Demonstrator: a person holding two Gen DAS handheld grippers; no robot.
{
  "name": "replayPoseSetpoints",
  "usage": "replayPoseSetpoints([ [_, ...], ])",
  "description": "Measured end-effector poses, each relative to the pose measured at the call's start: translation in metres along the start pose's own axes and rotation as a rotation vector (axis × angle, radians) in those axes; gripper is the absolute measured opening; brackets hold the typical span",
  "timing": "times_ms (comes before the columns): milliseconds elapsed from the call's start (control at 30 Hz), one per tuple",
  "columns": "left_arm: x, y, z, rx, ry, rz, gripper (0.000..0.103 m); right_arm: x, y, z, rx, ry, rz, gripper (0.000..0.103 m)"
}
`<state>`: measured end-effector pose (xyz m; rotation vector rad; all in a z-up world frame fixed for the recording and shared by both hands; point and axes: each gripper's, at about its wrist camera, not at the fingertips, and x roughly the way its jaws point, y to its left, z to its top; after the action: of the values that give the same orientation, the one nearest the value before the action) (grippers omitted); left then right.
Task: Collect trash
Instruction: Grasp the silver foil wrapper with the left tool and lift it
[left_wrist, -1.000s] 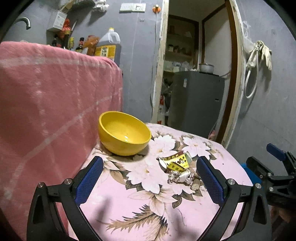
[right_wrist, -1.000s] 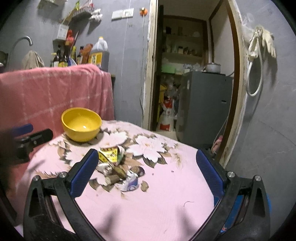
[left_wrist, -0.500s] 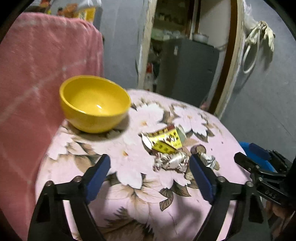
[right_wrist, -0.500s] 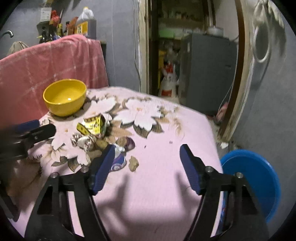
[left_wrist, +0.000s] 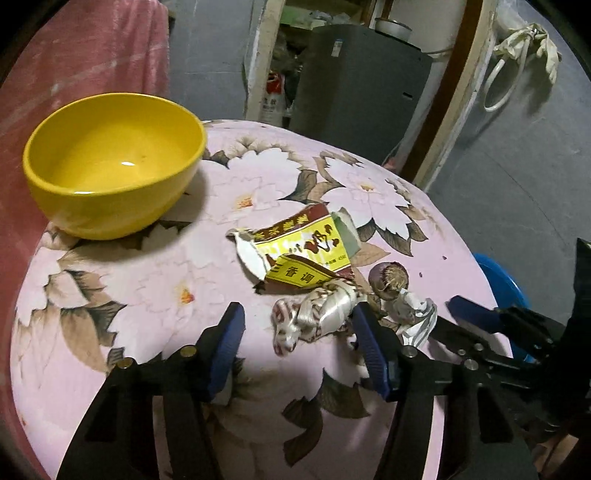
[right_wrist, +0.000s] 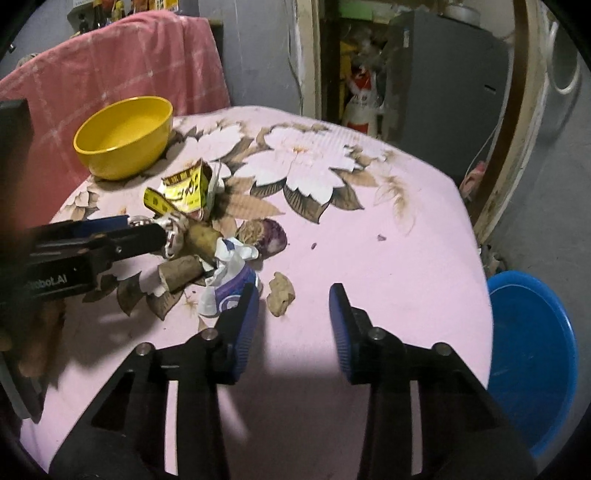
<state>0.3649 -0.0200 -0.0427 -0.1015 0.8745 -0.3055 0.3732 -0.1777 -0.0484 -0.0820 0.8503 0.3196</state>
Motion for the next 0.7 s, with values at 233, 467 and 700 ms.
replayPoseSetpoints([
  [233,0.005,-0.006,0.001,0.012,0.022,-0.033,0.031,0.009,-0.004,0.002,0.017,0.034,0.044,0.051],
  [467,-0.007,-0.006,-0.005,-0.018,0.015,-0.056,0.024,0.004,-0.007,-0.001,0.040,0.028,0.083,0.042],
  [700,-0.037,-0.019,-0.015,-0.020,-0.071,-0.061,0.023,-0.025,-0.008,-0.006,0.068,-0.064,0.087,0.042],
])
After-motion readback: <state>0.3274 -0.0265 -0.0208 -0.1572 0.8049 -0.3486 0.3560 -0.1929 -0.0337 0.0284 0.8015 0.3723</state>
